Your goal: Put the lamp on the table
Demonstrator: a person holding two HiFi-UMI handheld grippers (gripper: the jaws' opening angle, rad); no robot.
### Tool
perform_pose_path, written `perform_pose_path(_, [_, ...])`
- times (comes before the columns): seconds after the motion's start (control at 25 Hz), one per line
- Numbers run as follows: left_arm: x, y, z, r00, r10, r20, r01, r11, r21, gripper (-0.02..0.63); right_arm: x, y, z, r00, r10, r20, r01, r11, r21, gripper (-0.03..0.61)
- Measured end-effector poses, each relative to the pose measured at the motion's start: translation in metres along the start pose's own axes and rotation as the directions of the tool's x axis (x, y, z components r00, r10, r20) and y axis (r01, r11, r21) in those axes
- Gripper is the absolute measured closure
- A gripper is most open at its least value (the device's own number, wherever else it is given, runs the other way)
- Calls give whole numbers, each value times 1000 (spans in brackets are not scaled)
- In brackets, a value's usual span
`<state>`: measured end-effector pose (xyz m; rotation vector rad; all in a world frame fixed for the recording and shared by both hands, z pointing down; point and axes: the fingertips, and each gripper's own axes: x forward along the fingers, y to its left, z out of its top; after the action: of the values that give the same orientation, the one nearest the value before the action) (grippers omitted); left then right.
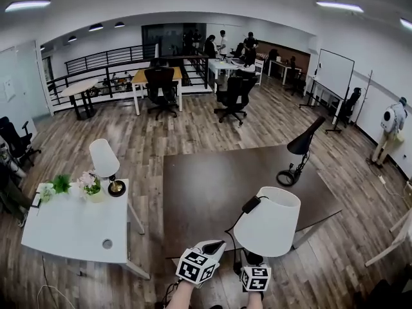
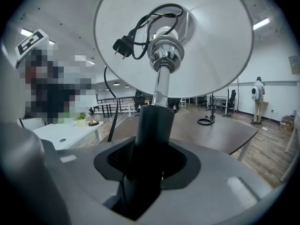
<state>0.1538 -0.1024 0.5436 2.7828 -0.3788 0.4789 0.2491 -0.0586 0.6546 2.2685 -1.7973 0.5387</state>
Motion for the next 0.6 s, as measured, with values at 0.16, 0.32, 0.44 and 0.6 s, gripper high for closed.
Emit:
perform_pose_path(0.16, [0,0,-6,1000,16,-13,-16,1000,-3,614,4,-5,-1,1000,3,-10,-3,1000,-18,397])
perform_pose_path(0.32, [6,5,-6,999,37,-18,-37,999,-5,614,8,-11,-7,1000,8,-5,-8,1000,2,397])
perform_pose_path(0.44, [16,8,-5,999,28,-26,-28,1000,1,614,16,-15,-8,1000,9,-3,-9,1000,11,397])
perform_pose_path(0.6, [42,1,5,999,-15,-34,16,1000,16,614,24,-28,-1,1000,5,2,-5,1000,12,397])
